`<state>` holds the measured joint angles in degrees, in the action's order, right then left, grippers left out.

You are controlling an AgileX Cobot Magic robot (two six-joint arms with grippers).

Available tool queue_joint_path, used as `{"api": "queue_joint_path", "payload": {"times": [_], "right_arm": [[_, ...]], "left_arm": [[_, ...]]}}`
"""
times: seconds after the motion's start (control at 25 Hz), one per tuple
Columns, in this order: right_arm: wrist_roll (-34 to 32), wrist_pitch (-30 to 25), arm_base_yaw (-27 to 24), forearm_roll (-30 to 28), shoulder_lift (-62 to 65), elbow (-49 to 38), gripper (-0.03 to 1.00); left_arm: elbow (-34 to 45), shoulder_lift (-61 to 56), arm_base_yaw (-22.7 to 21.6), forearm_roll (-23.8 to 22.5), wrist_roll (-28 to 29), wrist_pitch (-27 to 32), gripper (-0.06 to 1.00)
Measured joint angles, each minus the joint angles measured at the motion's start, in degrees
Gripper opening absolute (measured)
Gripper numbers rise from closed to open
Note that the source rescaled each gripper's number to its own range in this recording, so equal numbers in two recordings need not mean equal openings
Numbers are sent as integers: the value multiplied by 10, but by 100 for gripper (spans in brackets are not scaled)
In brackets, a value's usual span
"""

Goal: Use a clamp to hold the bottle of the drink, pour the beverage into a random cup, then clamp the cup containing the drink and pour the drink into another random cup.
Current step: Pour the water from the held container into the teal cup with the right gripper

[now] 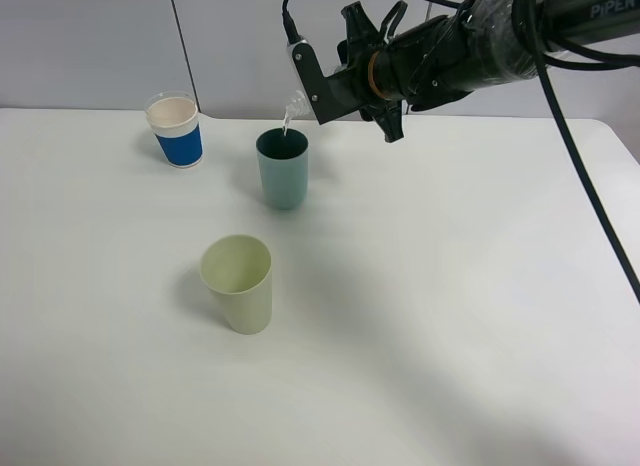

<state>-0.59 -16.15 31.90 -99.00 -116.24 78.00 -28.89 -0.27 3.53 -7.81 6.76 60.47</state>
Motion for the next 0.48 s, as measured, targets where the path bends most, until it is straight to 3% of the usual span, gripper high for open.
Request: {"api": "queue_joint_path", "payload": {"times": [0.48], "right_arm": [[21,-2,0,0,0,0,0]], "left_arm": [[0,0,0,0,0,0,100]]}}
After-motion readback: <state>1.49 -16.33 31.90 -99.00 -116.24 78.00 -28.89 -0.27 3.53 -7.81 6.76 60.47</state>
